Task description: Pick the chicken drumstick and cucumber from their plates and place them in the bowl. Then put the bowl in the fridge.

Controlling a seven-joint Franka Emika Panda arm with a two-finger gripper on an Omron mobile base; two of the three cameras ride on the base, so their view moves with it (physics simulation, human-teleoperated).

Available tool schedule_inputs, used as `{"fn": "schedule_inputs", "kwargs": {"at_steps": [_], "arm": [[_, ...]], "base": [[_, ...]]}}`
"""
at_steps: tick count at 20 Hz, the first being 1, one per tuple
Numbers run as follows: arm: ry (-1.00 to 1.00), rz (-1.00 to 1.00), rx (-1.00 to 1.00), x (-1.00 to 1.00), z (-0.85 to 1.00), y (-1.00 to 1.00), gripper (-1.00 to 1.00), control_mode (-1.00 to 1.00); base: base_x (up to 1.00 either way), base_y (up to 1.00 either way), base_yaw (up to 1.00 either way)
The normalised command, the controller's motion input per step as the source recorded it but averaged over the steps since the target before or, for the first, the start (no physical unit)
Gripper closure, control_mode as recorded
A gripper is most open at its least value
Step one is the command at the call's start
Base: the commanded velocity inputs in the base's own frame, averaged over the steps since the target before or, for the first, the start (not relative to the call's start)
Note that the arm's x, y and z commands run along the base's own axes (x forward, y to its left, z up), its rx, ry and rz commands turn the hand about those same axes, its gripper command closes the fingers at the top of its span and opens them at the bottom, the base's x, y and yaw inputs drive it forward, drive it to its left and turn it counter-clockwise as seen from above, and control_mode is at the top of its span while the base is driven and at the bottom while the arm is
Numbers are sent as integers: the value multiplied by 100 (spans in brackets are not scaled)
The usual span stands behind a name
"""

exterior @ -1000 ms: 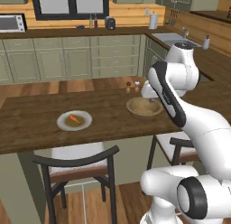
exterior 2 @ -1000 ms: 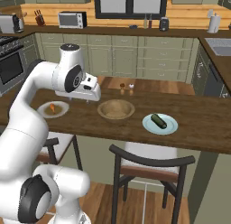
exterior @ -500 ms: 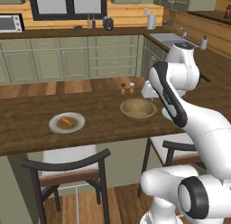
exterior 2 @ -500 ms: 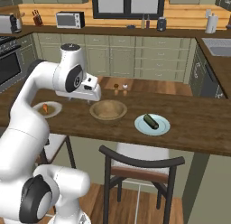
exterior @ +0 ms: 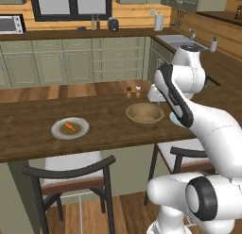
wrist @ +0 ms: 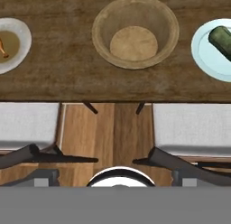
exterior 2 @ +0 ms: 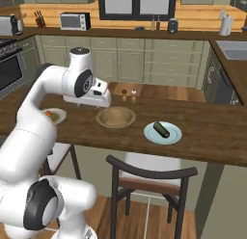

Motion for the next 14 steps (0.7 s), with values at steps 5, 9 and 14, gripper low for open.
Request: {"fn": "schedule_inputs", "kwargs": {"at_steps": [5,9,14], "arm": [[23,10,0,68,-19,-99,-100,-100],[25,25,-2,41,-33,-100,-100,-100],[25,35,-11,29,-39,-96,-100,-100]], "base": [[0,0,0],[0,0,0],[0,0,0]]}}
